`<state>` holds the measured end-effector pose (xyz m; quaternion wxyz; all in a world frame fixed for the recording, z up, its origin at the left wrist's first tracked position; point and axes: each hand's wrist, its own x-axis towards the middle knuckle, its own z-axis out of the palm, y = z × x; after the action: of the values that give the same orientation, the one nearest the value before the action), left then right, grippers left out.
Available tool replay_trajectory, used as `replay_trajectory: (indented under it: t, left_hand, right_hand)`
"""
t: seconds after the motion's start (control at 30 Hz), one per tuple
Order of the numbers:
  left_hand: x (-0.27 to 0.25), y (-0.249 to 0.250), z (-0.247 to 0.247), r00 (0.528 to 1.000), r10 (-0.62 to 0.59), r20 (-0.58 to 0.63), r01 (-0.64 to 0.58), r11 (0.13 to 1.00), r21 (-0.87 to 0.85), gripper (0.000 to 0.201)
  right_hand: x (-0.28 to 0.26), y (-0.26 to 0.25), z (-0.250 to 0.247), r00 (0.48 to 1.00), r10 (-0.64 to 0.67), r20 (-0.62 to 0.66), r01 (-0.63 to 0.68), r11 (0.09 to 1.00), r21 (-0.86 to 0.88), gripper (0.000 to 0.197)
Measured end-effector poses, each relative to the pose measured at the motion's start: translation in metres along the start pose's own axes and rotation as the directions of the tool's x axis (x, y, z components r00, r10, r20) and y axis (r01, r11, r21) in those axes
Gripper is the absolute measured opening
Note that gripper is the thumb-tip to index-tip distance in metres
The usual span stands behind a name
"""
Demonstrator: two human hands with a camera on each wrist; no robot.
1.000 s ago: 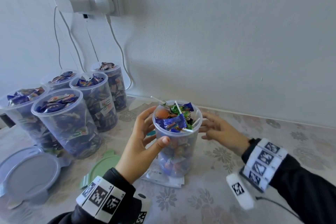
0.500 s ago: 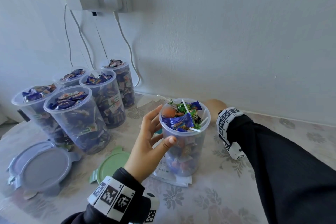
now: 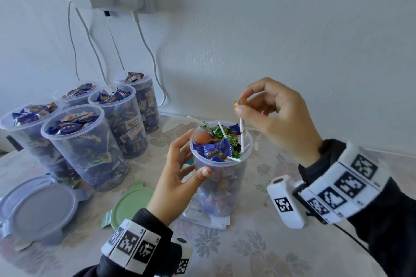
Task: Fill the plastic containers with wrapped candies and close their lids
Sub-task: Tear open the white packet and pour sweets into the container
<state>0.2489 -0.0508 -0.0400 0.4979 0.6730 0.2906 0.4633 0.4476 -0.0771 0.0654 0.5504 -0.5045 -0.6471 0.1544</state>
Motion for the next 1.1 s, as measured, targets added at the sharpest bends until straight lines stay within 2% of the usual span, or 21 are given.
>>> replay_trajectory:
  t: [0.1,0.2,0.4,0.63,0.73,0.87,1.0,1.1]
  left_hand:
    - [-0.001,0.001,0.0,1.0,0.0,0.003,0.0,1.0,0.011,0.083]
    - [0.0,0.001,0.0,1.0,0.003,0.005,-0.003,1.0,0.007,0.084]
    - [0.0,0.001,0.001,1.0,0.011,0.008,-0.011,1.0,0.004,0.083]
    - [0.0,0.002,-0.001,1.0,0.018,0.022,-0.018,1.0,0.0,0.08]
    - [0.0,0.002,-0.001,0.999,0.015,0.028,-0.015,1.0,-0.014,0.081]
    - [-0.001,0.006,-0.003,0.999,0.007,0.033,-0.006,0.999,-0.037,0.08]
    - [0.001,0.01,-0.003,0.999,0.022,0.037,-0.021,1.0,-0.02,0.079]
    - [0.003,0.011,-0.004,0.998,0.038,0.041,-0.037,0.999,-0.013,0.079]
  right_hand:
    - [-0.016,0.003,0.005,1.0,-0.021,0.017,0.023,0.984,-0.178,0.014]
    - [-0.024,0.01,0.007,0.999,-0.016,0.045,0.029,0.959,-0.284,0.017]
    - [-0.026,0.015,0.003,1.0,0.02,0.007,-0.016,0.934,-0.356,0.021]
    - [-0.04,0.021,0.005,0.993,0.117,-0.001,-0.114,0.963,-0.245,0.016]
    - [-0.049,0.022,0.005,0.983,0.181,0.015,-0.179,0.982,-0.066,0.02]
    - [-0.061,0.029,0.005,0.936,0.282,0.21,-0.324,0.924,0.202,0.037]
    - [-0.069,0.039,0.006,0.904,0.289,0.316,-0.386,0.871,0.305,0.05]
    - [-0.074,0.042,0.003,0.875,0.28,0.395,-0.428,0.831,0.357,0.069]
